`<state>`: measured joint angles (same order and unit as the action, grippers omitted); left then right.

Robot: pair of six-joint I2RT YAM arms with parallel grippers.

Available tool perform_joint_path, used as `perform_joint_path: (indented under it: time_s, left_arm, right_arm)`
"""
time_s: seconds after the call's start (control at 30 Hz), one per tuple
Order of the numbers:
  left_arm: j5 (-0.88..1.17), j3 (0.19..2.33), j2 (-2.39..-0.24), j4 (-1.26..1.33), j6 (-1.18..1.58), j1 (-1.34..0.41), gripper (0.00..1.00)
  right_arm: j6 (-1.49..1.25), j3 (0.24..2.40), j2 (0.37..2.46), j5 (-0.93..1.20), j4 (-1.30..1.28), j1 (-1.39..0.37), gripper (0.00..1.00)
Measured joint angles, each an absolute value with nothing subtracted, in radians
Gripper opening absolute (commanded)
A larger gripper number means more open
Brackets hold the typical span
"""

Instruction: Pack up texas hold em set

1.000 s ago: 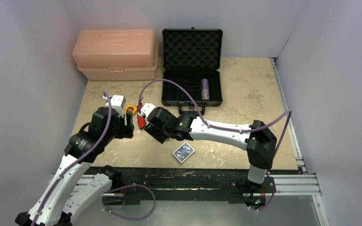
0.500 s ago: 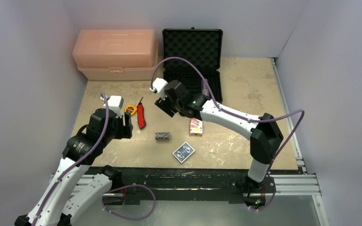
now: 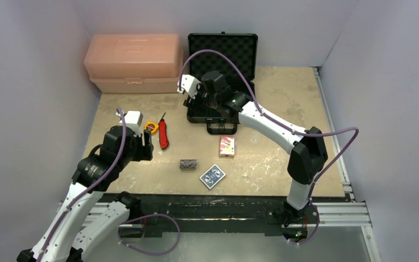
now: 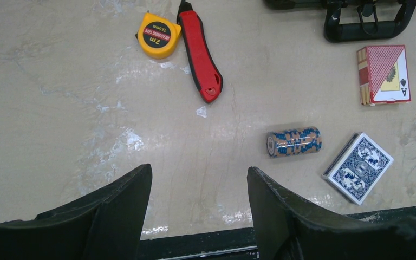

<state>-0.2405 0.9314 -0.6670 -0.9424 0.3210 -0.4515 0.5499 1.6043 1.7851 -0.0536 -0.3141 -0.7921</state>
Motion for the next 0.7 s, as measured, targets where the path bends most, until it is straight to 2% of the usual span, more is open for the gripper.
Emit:
perform_joint_path:
  time_s: [0.2, 0.7]
  left_arm:
    - [-0.241, 0.931, -0.667, -0.944, 0.321, -0.450, 0.64]
    - [-0.245, 0.931, -0.673, -0.944, 0.321, -0.434, 0.64]
  right_arm:
    - [0.658, 1.719, 1.876, -0.029, -0.313, -0.728, 0.44]
    - [0.896, 1.773, 2.023, -0.003, -0.319, -0.681, 0.41]
